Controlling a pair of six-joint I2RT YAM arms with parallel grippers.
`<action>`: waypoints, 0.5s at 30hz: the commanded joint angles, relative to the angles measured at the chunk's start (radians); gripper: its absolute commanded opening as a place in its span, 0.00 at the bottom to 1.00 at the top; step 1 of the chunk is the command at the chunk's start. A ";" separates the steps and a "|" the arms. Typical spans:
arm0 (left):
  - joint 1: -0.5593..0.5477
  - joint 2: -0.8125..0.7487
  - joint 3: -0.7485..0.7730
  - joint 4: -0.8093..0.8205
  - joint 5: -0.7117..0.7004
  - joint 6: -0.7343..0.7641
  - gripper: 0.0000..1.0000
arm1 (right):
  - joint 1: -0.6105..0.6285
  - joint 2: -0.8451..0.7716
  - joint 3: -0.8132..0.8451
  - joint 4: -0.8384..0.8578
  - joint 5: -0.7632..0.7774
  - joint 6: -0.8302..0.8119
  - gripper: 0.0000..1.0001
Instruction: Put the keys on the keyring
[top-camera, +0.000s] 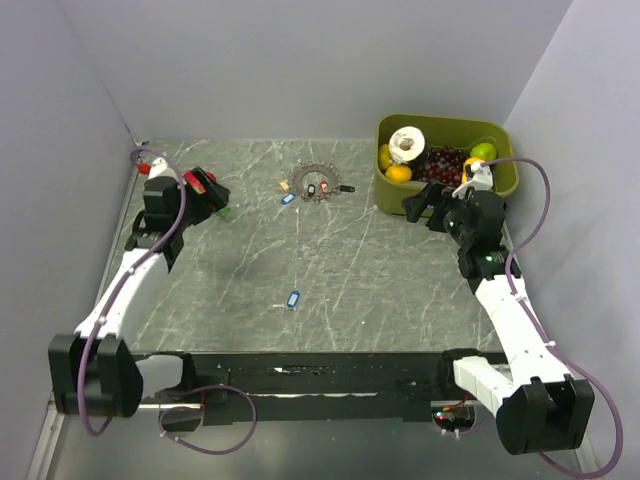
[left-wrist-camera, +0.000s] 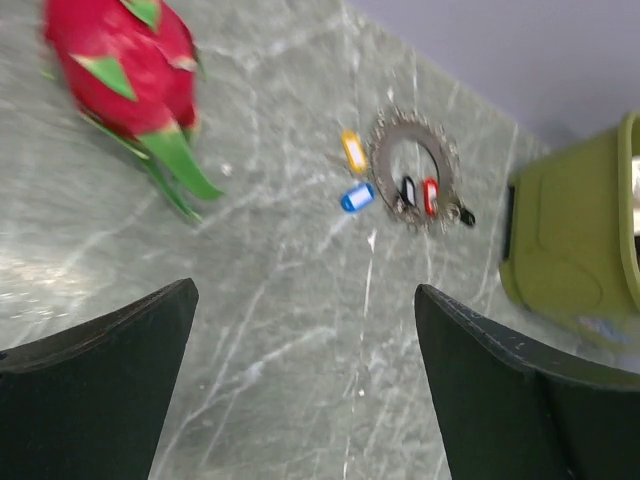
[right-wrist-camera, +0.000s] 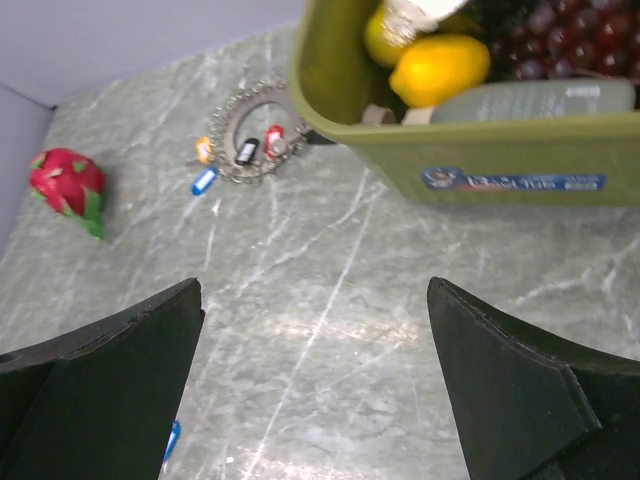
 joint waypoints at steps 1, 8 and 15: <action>-0.002 0.150 0.079 0.115 0.201 0.008 0.96 | 0.014 -0.028 0.046 -0.059 -0.038 -0.021 1.00; -0.184 0.552 0.477 0.025 0.160 0.075 0.98 | 0.052 0.023 0.121 -0.164 -0.001 -0.046 1.00; -0.312 1.053 1.016 -0.121 0.082 0.135 0.86 | 0.070 0.056 0.160 -0.204 0.007 -0.071 1.00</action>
